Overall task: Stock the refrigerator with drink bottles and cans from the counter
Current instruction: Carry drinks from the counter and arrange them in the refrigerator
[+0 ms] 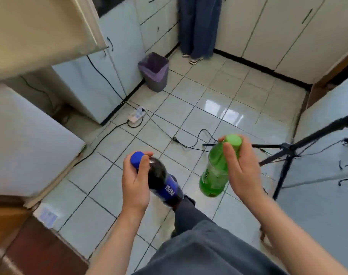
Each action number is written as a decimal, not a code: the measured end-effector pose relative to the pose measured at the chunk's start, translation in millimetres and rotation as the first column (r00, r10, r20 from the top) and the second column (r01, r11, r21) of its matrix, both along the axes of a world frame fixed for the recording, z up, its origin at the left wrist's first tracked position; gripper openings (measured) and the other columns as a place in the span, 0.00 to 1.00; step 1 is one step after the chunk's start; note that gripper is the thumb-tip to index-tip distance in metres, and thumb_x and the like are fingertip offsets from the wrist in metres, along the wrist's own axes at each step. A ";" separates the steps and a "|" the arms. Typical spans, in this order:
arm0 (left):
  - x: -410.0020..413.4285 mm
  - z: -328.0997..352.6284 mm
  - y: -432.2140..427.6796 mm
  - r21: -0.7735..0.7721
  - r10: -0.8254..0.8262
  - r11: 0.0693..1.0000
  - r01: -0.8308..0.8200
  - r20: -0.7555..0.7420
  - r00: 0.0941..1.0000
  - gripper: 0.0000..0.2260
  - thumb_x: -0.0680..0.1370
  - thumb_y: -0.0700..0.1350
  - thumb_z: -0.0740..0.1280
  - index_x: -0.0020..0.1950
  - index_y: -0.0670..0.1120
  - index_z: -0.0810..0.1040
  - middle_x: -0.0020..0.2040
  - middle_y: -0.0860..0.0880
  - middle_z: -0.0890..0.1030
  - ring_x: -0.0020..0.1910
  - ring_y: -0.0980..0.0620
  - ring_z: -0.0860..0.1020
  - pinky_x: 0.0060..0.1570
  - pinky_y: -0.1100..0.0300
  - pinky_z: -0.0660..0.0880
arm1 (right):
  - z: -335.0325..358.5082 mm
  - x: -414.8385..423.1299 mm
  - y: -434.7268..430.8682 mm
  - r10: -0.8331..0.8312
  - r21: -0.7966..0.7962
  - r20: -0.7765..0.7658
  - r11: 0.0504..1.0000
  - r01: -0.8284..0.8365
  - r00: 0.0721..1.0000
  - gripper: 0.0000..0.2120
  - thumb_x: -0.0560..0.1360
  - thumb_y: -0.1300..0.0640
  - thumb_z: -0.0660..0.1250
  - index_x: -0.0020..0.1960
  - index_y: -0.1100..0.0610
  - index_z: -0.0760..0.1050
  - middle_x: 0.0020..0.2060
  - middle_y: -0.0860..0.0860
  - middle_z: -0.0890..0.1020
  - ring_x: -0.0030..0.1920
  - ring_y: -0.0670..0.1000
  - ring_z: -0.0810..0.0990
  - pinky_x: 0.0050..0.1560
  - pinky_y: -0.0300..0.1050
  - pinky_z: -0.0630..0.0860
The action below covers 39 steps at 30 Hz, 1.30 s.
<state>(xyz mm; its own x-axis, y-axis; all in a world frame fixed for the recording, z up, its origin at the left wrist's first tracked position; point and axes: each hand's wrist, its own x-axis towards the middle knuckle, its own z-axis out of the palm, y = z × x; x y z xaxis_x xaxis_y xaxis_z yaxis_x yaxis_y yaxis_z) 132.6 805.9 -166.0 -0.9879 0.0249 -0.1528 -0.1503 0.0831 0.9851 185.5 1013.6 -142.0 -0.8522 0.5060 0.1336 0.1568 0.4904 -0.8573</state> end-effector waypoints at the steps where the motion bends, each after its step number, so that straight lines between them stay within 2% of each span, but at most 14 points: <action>1: -10.5 -0.6 -8.2 0.003 0.038 0.999 -0.038 0.003 0.999 0.07 0.79 0.52 0.61 0.52 0.52 0.75 0.48 0.62 0.81 0.46 0.66 0.77 0.48 0.74 0.72 | -2.8 -20.7 -7.6 0.043 -0.004 0.010 0.999 -0.043 0.999 0.22 0.75 0.38 0.53 0.51 0.55 0.72 0.42 0.48 0.76 0.44 0.50 0.74 0.45 0.49 0.72; 4: -48.2 0.1 -33.8 0.020 0.156 0.988 -0.155 -0.015 0.988 0.08 0.78 0.54 0.62 0.51 0.52 0.75 0.48 0.62 0.81 0.47 0.67 0.77 0.47 0.76 0.71 | -11.4 -86.8 -33.2 0.187 -0.026 0.030 0.982 -0.186 0.982 0.23 0.74 0.37 0.53 0.51 0.55 0.72 0.42 0.50 0.76 0.44 0.54 0.74 0.46 0.57 0.74; 7: -90.1 7.2 -61.6 0.016 0.274 0.962 -0.274 -0.022 0.961 0.09 0.77 0.55 0.64 0.51 0.50 0.74 0.49 0.62 0.81 0.49 0.64 0.78 0.48 0.75 0.70 | -14.1 -158.1 -62.6 0.314 -0.035 0.045 0.949 -0.312 0.948 0.23 0.73 0.36 0.52 0.51 0.53 0.71 0.42 0.50 0.77 0.43 0.53 0.75 0.45 0.58 0.75; 10: -132.1 17.6 -96.0 -0.003 0.397 0.918 -0.397 -0.041 0.917 0.08 0.76 0.53 0.61 0.50 0.50 0.74 0.47 0.61 0.81 0.46 0.63 0.78 0.48 0.74 0.71 | -10.3 -228.5 -99.9 0.430 -0.080 0.029 0.901 -0.427 0.902 0.19 0.72 0.36 0.52 0.51 0.48 0.71 0.42 0.48 0.77 0.43 0.48 0.76 0.44 0.54 0.76; 13: -164.7 25.0 -128.0 -0.045 0.521 0.850 -0.525 -0.077 0.850 0.09 0.76 0.51 0.60 0.51 0.49 0.75 0.47 0.61 0.81 0.45 0.65 0.77 0.47 0.75 0.71 | -6.2 -290.5 -139.8 0.574 -0.109 0.005 0.814 -0.570 0.819 0.12 0.73 0.38 0.53 0.46 0.44 0.69 0.40 0.47 0.76 0.41 0.45 0.74 0.40 0.48 0.74; 16: -186.0 25.4 -155.7 -0.062 0.635 0.764 -0.643 -0.104 0.765 0.10 0.77 0.48 0.60 0.53 0.44 0.74 0.46 0.61 0.81 0.45 0.66 0.77 0.46 0.75 0.71 | -2.1 -343.1 -181.7 0.664 -0.110 -0.009 0.742 -0.661 0.747 0.16 0.72 0.38 0.54 0.49 0.48 0.71 0.41 0.47 0.76 0.42 0.46 0.74 0.40 0.42 0.70; 18: -193.0 24.1 -173.5 -0.064 0.707 0.698 -0.713 -0.095 0.701 0.06 0.80 0.43 0.61 0.54 0.42 0.74 0.46 0.61 0.80 0.44 0.68 0.77 0.46 0.76 0.70 | -0.7 -368.0 -209.3 0.710 -0.120 -0.008 0.699 -0.705 0.704 0.17 0.73 0.40 0.55 0.50 0.52 0.71 0.41 0.47 0.76 0.43 0.46 0.75 0.41 0.42 0.69; 21: -196.9 23.1 -202.1 -0.083 0.794 0.598 -0.797 -0.073 0.603 0.06 0.81 0.39 0.59 0.53 0.43 0.75 0.45 0.66 0.80 0.45 0.70 0.76 0.45 0.78 0.69 | 0.7 -392.9 -249.4 0.782 -0.140 -0.010 0.616 -0.775 0.623 0.17 0.72 0.40 0.55 0.50 0.51 0.71 0.41 0.45 0.76 0.43 0.43 0.75 0.41 0.39 0.70; 24: -203.6 18.8 -237.3 -0.086 0.844 0.527 -0.845 -0.056 0.533 0.06 0.81 0.40 0.59 0.51 0.45 0.76 0.44 0.64 0.81 0.44 0.69 0.77 0.44 0.78 0.70 | 1.0 -415.3 -293.3 0.830 -0.172 0.007 0.550 -0.817 0.558 0.17 0.70 0.38 0.54 0.47 0.48 0.71 0.40 0.44 0.77 0.42 0.39 0.75 0.39 0.33 0.69; 27: -221.5 13.0 -277.7 -0.080 0.849 0.522 -0.849 -0.043 0.526 0.07 0.81 0.38 0.59 0.52 0.43 0.76 0.44 0.64 0.81 0.44 0.68 0.78 0.44 0.76 0.71 | -1.2 -435.8 -340.3 0.860 -0.165 0.020 0.506 -0.847 0.509 0.16 0.72 0.41 0.56 0.48 0.51 0.72 0.39 0.44 0.77 0.42 0.37 0.75 0.38 0.27 0.68; 29: -237.0 11.1 -308.0 -0.069 0.840 0.538 -0.840 -0.040 0.541 0.06 0.80 0.37 0.59 0.53 0.42 0.76 0.45 0.63 0.81 0.45 0.67 0.78 0.45 0.76 0.71 | -2.9 -448.9 -374.7 0.875 -0.153 0.039 0.482 -0.863 0.482 0.11 0.74 0.44 0.57 0.48 0.50 0.71 0.39 0.43 0.77 0.42 0.38 0.75 0.38 0.28 0.68; 32: -262.8 16.9 -361.6 -0.031 0.825 0.562 -0.827 -0.056 0.562 0.07 0.79 0.43 0.62 0.53 0.43 0.76 0.45 0.63 0.81 0.45 0.66 0.78 0.45 0.75 0.72 | 2.6 -469.3 -431.8 0.891 -0.144 0.048 0.453 -0.880 0.450 0.13 0.74 0.45 0.56 0.49 0.52 0.72 0.40 0.45 0.78 0.41 0.41 0.76 0.40 0.38 0.71; 36: -293.0 37.2 -439.0 0.008 0.813 0.579 -0.815 -0.089 0.576 0.09 0.74 0.52 0.63 0.50 0.51 0.76 0.47 0.58 0.81 0.47 0.60 0.79 0.47 0.70 0.74 | 19.3 -496.8 -506.4 0.906 -0.141 0.029 0.421 -0.896 0.421 0.15 0.73 0.41 0.55 0.49 0.50 0.72 0.42 0.47 0.79 0.43 0.44 0.77 0.43 0.45 0.74; 39: -317.2 58.2 -495.2 -0.032 0.760 0.627 -0.779 -0.198 0.620 0.11 0.72 0.58 0.61 0.49 0.55 0.76 0.48 0.54 0.81 0.47 0.57 0.79 0.48 0.68 0.74 | 37.7 -519.5 -557.5 0.899 -0.115 -0.030 0.431 -0.895 0.437 0.16 0.71 0.37 0.54 0.48 0.47 0.72 0.42 0.45 0.79 0.43 0.41 0.77 0.41 0.36 0.73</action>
